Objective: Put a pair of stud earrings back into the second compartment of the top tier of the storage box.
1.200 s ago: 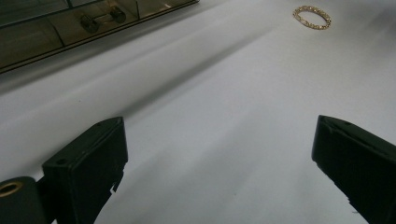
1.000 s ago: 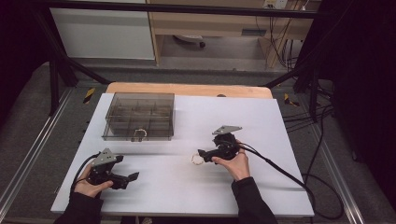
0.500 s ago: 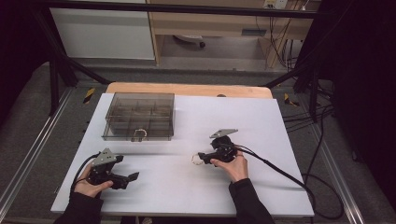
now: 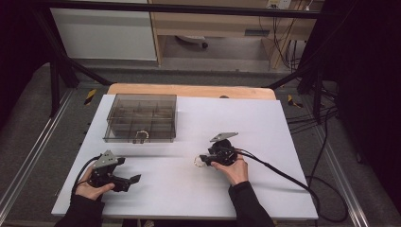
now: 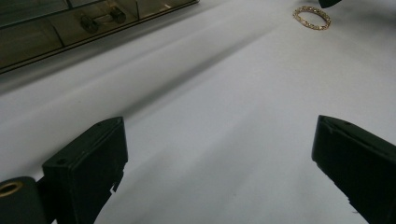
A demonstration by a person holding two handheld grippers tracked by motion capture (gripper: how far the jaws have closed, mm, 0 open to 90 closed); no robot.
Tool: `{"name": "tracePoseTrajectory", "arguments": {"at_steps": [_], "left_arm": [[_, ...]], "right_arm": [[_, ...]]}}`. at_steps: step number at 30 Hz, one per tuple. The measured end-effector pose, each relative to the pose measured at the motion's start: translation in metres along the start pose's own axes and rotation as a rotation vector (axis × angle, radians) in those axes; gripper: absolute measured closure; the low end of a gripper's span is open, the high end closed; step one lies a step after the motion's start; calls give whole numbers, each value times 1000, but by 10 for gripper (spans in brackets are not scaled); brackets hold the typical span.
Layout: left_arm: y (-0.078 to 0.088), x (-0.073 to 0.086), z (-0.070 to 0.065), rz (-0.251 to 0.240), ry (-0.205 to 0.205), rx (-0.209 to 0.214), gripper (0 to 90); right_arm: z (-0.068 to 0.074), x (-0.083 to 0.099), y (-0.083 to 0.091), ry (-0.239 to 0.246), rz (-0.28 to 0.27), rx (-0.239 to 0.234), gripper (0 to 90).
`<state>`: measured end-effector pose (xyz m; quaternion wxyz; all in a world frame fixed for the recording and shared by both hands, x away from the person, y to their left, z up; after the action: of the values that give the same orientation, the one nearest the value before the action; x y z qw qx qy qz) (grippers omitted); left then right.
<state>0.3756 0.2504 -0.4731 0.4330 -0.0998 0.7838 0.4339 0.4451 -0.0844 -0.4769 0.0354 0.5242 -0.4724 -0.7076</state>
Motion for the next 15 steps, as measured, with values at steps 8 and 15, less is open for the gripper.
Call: {"name": "tracePoseTrajectory", "arguments": {"at_steps": [8, 15], "left_arm": [[0, 0, 0, 0, 0, 0, 33], [0, 0, 0, -1, 0, 0, 33]], "right_arm": [[1, 1, -3, 6, 10, 0, 635], [4, 2, -5, 17, 27, -7, 724]]}}
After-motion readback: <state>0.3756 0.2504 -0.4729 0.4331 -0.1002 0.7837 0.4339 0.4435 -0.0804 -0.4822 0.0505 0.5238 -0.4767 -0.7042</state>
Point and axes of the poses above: each handheld gripper's, and its own axes: y roughly backward along the jaws, x roughly out of its underside, z roughly to its left, the point moved 5 cm from there along -y, roughly forward along the jaws, and after that the axes turned 11 degrees about y, right-handed, at the moved point
